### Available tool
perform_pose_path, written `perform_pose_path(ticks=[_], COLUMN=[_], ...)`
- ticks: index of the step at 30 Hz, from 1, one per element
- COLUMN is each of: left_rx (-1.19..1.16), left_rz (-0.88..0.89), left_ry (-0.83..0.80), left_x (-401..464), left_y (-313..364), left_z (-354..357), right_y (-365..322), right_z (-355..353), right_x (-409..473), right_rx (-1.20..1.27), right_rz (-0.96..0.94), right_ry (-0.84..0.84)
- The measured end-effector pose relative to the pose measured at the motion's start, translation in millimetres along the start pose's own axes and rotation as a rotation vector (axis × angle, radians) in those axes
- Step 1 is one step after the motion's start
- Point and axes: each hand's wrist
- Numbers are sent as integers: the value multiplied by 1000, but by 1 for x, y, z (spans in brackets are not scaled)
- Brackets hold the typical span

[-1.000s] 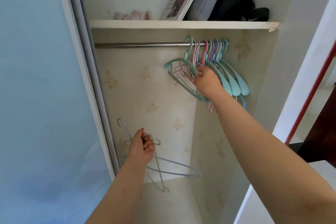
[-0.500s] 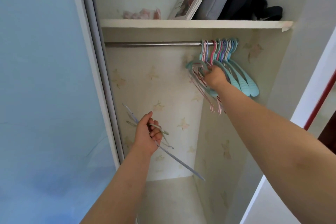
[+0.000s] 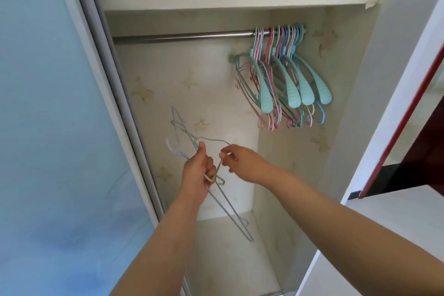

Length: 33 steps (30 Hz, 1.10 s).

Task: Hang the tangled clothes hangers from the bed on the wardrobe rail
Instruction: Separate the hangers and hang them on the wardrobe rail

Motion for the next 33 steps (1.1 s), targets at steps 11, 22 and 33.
perform_pose_path(ticks=[11, 22, 33], left_rx=[468, 530, 500], left_rz=[-213, -178, 145], left_ry=[75, -235, 248], left_x=[3, -7, 8], left_y=[-21, -12, 26], left_z=[29, 8, -15], right_y=[-23, 12, 65], right_z=[24, 29, 13], right_x=[-13, -19, -10], right_rx=[1093, 1078, 895], right_rz=[318, 337, 527], right_ry=[-264, -235, -51])
Point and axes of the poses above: each hand's wrist, its own x-axis towards the middle knuckle, its own z-axis out of the palm, y = z × x, and after that the axes turned 15 degrees about -y, right-handed
